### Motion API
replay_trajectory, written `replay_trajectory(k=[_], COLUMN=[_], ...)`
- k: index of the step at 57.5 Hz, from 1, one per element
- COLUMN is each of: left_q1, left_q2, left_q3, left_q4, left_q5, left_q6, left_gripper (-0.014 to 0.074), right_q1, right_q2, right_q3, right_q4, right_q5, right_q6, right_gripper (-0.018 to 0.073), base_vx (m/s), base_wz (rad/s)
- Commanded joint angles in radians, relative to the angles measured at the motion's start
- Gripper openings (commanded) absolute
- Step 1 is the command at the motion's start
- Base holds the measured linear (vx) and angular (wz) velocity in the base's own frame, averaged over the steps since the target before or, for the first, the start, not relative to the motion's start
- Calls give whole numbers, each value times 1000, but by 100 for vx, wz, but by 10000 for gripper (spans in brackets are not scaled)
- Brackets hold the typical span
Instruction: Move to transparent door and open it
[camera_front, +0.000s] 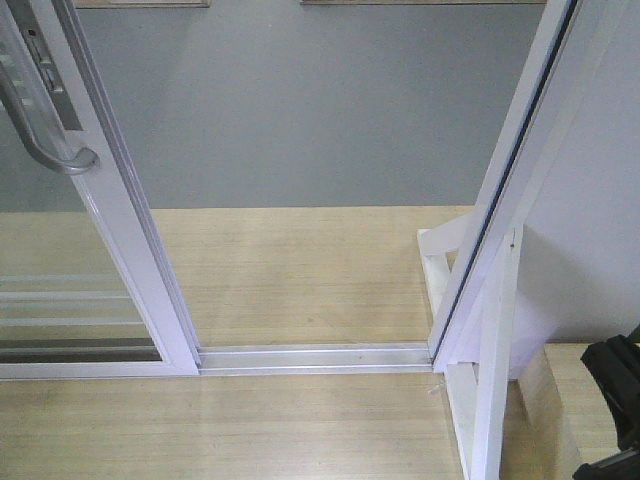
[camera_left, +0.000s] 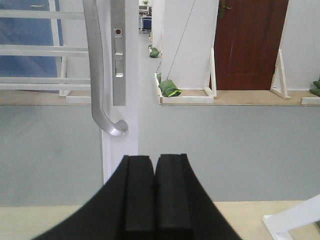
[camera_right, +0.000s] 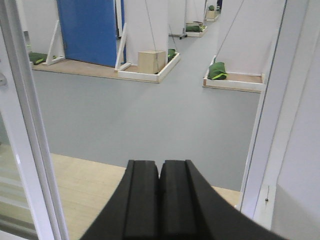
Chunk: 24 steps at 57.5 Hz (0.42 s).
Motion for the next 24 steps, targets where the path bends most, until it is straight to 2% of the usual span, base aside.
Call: replay_trajectory(k=[1,16,24], left_q1=[-2,-2,-2], left_q2=[-13,-13,-13], left_q3=[31,31,31], left_q4=[-11,-11,-11], left_q5=[-84,-84,-84], left_q6=[1,1,1], left_gripper=[4,4,4], right_q1=[-32,-136,-152], right_q2=[-15,-15,-15], right_q3=[14,14,14], right_q4=[-3,-2,-3], right_q5=[-78,-78,-79], right_q6=[1,1,1], right_gripper=[-3,-3,-3], base_vx=[0,0,0], base_wz=[0,0,0])
